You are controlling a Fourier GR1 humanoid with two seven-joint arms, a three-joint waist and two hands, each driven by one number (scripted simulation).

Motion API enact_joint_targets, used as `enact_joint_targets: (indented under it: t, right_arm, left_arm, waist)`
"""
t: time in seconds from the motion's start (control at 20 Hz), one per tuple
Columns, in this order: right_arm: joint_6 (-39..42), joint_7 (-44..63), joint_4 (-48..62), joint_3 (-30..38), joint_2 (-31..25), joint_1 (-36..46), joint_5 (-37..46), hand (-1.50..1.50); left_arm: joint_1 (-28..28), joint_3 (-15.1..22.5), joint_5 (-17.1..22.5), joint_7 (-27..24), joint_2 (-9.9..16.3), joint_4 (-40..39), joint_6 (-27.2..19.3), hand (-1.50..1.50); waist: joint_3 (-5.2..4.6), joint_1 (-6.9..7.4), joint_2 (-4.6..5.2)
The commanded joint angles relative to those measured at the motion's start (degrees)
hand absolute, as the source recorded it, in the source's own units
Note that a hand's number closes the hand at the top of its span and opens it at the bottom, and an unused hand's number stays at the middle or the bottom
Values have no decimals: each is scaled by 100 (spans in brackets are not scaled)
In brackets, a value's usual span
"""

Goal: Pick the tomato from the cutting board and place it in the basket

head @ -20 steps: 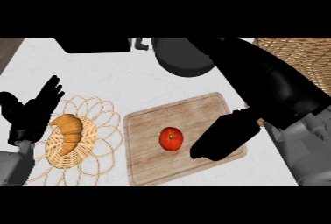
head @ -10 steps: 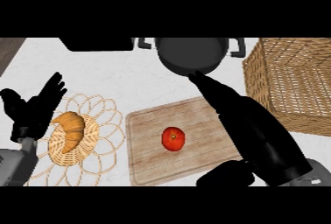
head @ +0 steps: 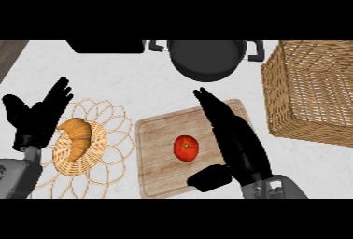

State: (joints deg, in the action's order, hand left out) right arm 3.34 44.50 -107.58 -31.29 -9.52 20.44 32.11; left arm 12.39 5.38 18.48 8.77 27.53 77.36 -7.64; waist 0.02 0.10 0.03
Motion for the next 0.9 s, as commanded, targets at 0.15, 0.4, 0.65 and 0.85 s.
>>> enact_joint_targets:
  t: [0.15,0.4,0.65,0.85]
  right_arm:
    - [-53,-576,1578,169,515,270,313,-150]
    - [501,-144,1434,111,800,202,424,-150]
    - [527,-792,2058,591,825,269,609,-150]
    - [535,-1186,1523,509,651,-455,802,-150]
  left_arm:
    - [8,-7,-317,199,-303,152,-93,0]
    - [-89,-354,-325,229,-202,81,286,0]
    - [-153,-443,-550,294,-508,394,219,0]
    - [-169,-519,-796,226,-743,262,306,0]
  waist:
    - [-1,39,8]
    - [-3,5,-2]
    - [-2,14,-6]
    - [-2,-8,-7]
